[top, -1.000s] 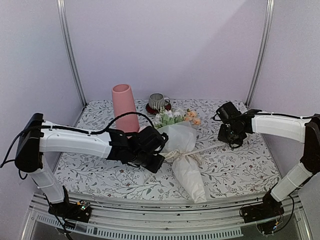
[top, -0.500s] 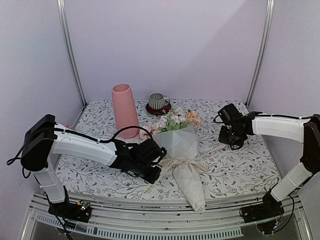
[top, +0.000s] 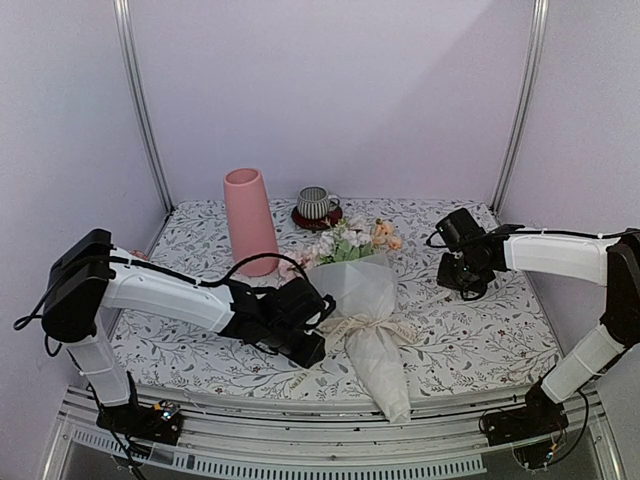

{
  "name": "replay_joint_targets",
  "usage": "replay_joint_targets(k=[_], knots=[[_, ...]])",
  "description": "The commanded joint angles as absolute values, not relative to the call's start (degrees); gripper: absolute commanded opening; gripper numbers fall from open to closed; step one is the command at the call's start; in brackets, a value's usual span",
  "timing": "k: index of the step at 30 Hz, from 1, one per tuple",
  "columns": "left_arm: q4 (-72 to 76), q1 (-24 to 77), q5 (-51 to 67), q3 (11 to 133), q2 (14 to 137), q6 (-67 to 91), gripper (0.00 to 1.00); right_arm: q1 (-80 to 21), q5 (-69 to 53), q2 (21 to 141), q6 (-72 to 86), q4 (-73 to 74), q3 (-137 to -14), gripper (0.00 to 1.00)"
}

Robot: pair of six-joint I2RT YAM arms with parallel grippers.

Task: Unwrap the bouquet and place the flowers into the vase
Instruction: Untie the ribbon from the folded wrapping paper.

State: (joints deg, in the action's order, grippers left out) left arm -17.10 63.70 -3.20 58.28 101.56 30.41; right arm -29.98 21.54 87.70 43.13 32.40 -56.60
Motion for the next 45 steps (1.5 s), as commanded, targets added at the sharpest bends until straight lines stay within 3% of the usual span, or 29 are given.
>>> replay_joint_targets(k=[1,8,12,31,45], knots=[[-14.87,62.97,-1.48,58.77,103.72,30.45,0.36,-29.82,20.70,88.02,42.85,31.56,-55.99,0.02],[-14.70,63.01,-2.74,61.48,108.48,31.38,0.33,-29.80,20.27,88.40,42.63,31.55,-55.93,0.02],[-14.66,62.98,-3.78,61.28,108.07,32.79,0.00,-29.82,19.95,88.26,42.53,31.46,-55.69,0.02],[-19.39,63.13,-15.28,57.85,91.06,34.56,0.00,-29.80,24.31,80.47,43.70,29.20,-50.25,0.01],[-23.17,63.02,-20.16,57.83,87.98,35.37,0.00,-29.54,29.23,77.27,47.03,31.46,-49.13,0.01]])
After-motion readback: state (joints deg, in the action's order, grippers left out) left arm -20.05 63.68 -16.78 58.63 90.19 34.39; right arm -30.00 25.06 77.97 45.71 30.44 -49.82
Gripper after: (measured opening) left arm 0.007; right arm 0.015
